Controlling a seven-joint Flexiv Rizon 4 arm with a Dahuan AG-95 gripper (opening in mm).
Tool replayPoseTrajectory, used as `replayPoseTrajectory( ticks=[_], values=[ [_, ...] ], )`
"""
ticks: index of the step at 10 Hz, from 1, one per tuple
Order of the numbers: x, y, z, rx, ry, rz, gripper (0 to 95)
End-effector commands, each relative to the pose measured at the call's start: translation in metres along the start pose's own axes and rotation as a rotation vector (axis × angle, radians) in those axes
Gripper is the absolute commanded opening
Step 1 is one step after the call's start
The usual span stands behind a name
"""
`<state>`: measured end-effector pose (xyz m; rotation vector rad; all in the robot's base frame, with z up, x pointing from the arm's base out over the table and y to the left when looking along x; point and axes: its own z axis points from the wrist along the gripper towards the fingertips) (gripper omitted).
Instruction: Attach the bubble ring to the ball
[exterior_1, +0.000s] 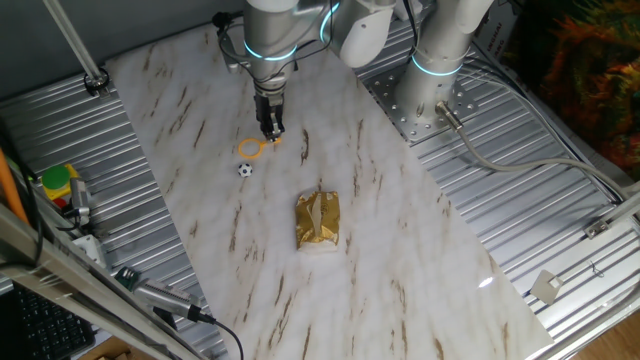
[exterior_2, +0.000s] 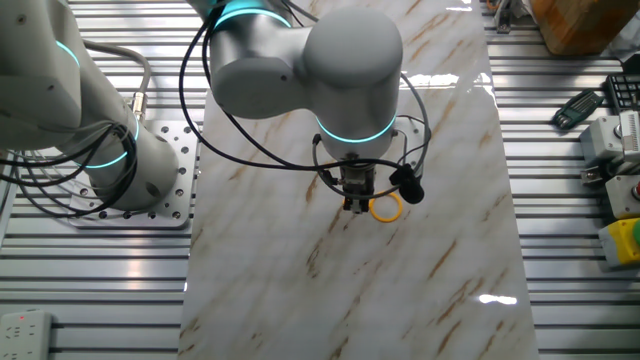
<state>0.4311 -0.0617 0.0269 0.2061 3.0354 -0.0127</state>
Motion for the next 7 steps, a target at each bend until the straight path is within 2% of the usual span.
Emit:
replayPoseTrajectory(
  ticks=[1, 7],
  values=[
    [0.0001, 0.0005, 0.0012, -0.001, 0.000, -0.002, 19.0],
    [0.0005, 0.0009, 0.0039, -0.001, -0.002, -0.005, 19.0]
  ],
)
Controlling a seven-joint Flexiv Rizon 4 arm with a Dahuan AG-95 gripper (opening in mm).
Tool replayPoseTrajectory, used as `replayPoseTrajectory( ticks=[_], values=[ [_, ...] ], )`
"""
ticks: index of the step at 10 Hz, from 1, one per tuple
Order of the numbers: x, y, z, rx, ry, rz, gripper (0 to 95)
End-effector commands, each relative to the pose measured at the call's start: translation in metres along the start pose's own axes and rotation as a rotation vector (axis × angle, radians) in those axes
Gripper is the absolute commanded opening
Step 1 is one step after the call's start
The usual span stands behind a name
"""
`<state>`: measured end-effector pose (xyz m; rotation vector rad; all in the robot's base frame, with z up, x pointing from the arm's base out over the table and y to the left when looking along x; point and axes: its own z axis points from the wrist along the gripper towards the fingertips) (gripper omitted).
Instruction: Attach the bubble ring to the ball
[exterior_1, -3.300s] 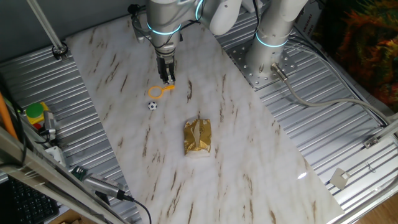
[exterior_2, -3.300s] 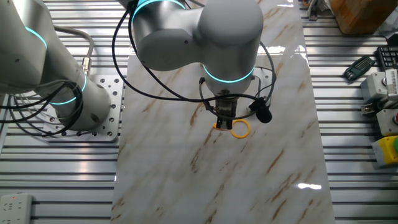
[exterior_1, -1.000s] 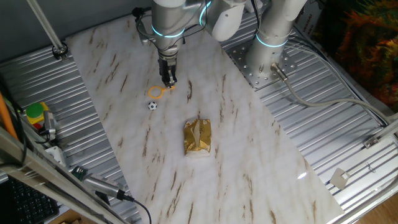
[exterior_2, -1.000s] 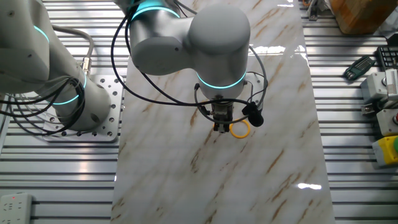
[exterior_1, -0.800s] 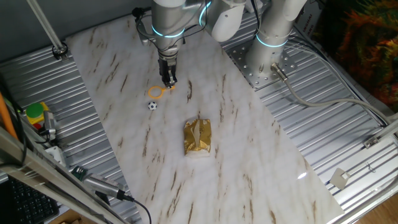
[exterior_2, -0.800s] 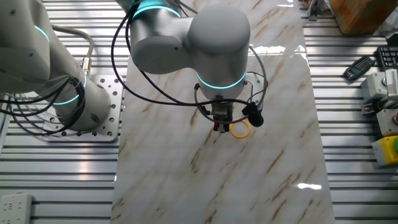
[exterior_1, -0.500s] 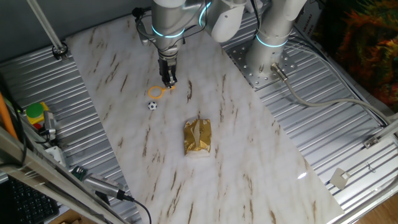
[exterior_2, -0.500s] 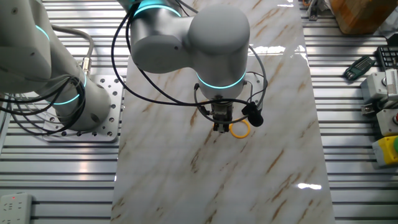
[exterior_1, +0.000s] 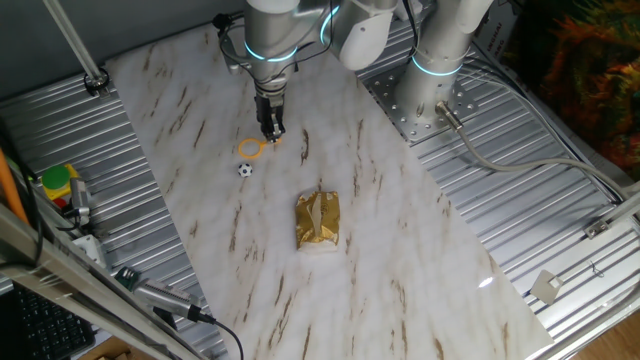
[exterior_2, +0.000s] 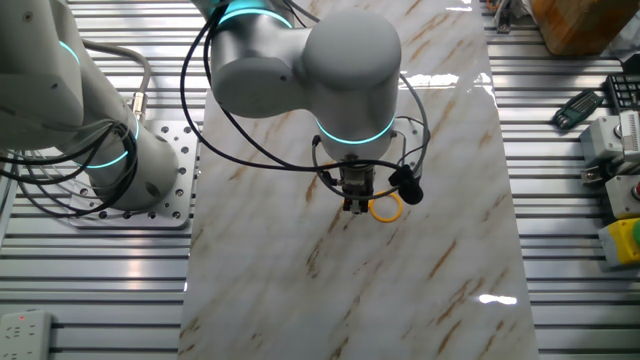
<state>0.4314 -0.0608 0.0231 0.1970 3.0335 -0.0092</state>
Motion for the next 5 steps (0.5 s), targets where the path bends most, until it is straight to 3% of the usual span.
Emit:
replayPoseTrajectory(
  ticks=[1, 5],
  values=[
    [0.0003, 0.0000, 0.0004, 0.001, 0.000, 0.000, 19.0],
    [-0.0005, 0.0000, 0.0015, 0.001, 0.000, -0.003, 19.0]
  ],
)
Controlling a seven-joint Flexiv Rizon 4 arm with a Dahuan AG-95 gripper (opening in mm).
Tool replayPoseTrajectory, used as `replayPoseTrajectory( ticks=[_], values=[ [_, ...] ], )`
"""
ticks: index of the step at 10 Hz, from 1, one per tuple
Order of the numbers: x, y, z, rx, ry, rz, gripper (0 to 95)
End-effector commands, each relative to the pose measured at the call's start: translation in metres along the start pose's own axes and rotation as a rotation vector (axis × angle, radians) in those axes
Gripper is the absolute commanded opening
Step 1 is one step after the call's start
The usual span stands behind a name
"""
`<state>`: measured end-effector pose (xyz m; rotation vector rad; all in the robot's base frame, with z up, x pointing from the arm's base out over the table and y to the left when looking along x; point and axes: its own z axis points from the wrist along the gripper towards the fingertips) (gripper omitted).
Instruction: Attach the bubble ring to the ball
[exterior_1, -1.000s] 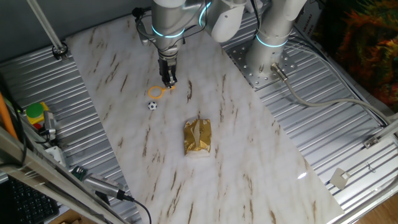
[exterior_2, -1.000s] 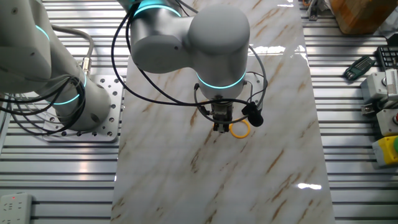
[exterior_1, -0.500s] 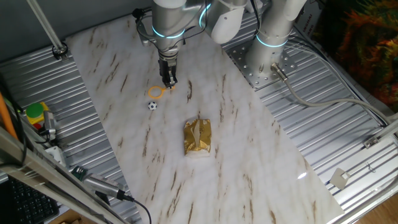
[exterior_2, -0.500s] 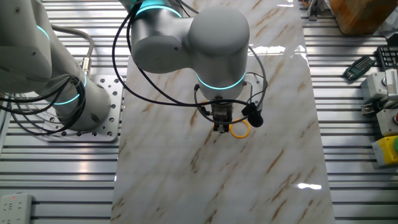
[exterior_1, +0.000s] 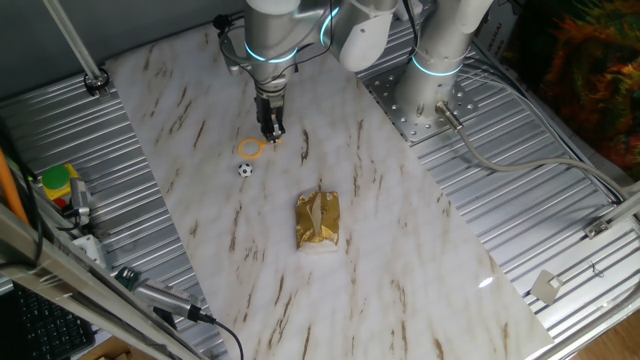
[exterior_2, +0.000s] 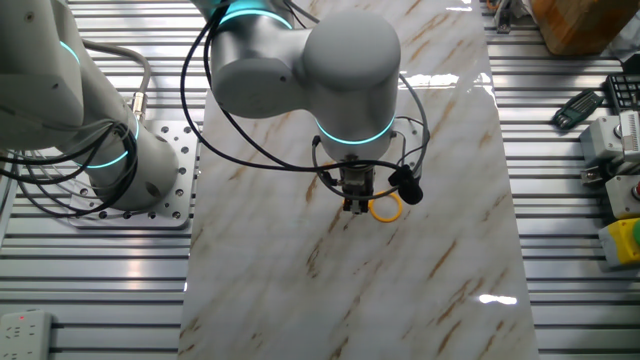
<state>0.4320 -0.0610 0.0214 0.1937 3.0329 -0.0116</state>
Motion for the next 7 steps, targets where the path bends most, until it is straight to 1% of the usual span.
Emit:
replayPoseTrajectory(
  ticks=[1, 7],
  values=[
    [-0.0002, 0.0000, -0.0001, 0.000, 0.001, -0.001, 19.0],
    [-0.0016, -0.0002, 0.0012, -0.001, 0.001, -0.003, 19.0]
  ],
)
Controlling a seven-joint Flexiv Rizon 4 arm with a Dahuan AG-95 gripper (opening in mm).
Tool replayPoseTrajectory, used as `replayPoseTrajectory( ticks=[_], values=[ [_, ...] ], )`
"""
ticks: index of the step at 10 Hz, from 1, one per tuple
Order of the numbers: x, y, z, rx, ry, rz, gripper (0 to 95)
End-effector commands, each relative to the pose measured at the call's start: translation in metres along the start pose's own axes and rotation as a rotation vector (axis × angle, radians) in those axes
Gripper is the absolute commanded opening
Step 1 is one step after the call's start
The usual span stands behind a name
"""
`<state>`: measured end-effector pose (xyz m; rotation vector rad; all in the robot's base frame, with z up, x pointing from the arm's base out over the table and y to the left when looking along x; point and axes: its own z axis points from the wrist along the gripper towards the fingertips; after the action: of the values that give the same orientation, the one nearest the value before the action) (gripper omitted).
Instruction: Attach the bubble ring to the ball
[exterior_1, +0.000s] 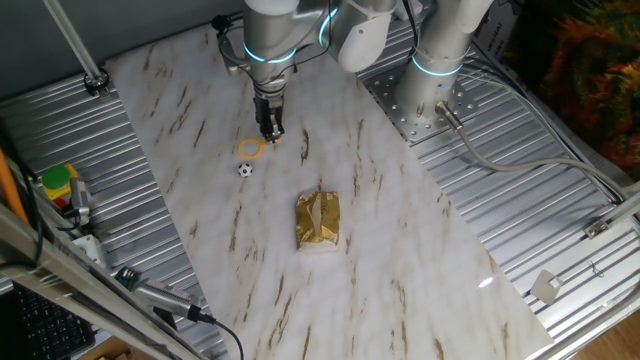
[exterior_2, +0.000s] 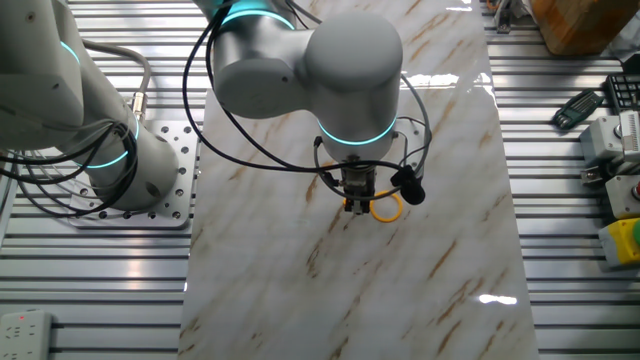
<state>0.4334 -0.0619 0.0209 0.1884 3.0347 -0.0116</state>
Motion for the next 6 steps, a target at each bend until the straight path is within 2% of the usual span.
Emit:
replayPoseTrajectory(
  ticks=[1, 6],
  values=[
    [-0.0001, 0.0007, 0.0015, 0.000, 0.000, 0.000, 19.0],
    [0.0001, 0.0010, 0.0040, -0.001, -0.003, -0.002, 19.0]
  ],
)
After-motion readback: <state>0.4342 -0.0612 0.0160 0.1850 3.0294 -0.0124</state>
